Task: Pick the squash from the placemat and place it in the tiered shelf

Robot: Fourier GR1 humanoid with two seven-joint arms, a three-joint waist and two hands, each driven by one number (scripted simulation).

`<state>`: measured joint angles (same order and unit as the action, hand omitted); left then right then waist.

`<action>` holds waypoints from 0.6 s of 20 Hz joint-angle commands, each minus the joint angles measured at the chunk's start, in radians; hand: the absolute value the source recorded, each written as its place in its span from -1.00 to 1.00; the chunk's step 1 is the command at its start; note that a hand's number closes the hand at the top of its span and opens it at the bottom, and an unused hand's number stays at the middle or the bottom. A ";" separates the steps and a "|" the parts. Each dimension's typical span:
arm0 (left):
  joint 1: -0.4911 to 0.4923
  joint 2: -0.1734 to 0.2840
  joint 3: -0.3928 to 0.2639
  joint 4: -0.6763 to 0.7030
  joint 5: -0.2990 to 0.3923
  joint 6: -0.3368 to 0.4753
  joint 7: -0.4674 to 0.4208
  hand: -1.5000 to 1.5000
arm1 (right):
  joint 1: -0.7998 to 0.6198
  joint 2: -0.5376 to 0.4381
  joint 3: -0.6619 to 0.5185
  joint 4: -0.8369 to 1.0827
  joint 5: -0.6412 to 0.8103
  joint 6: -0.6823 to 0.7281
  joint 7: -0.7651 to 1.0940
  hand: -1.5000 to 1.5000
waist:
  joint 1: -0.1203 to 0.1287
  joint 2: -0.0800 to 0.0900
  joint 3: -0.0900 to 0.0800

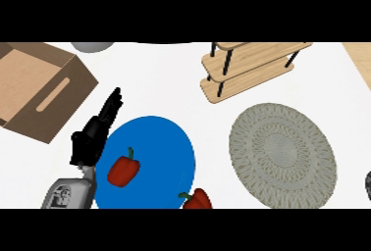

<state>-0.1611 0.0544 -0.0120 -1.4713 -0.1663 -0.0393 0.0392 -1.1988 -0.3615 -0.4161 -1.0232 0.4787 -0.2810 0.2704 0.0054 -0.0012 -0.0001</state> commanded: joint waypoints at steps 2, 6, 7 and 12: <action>-0.028 0.017 0.016 0.021 0.007 -0.012 0.002 0.00 | -0.043 -0.088 -0.105 -0.033 -0.082 -0.020 0.072 -1.00 | -0.007 0.000 0.000; -0.020 0.006 0.022 0.067 0.002 0.003 -0.037 0.00 | -0.047 -0.232 -0.150 -0.011 -0.095 0.053 0.205 -1.00 | -0.016 0.000 0.000; 0.026 0.008 0.016 0.040 -0.004 0.005 -0.057 0.00 | 0.016 -0.245 -0.171 -0.051 -0.127 0.083 0.200 -1.00 | -0.017 -0.003 0.000; -0.035 0.027 0.046 0.036 0.015 -0.001 -0.003 0.00 | 0.074 -0.431 -0.215 0.003 -0.187 0.305 0.316 -1.00 | -0.030 -0.003 0.000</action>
<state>-0.1646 0.0713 0.0109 -1.4617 -0.1567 -0.0454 0.0327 -1.1570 -0.6605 -0.5941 -1.0370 0.3407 -0.1213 0.5088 -0.0122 -0.0041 0.0003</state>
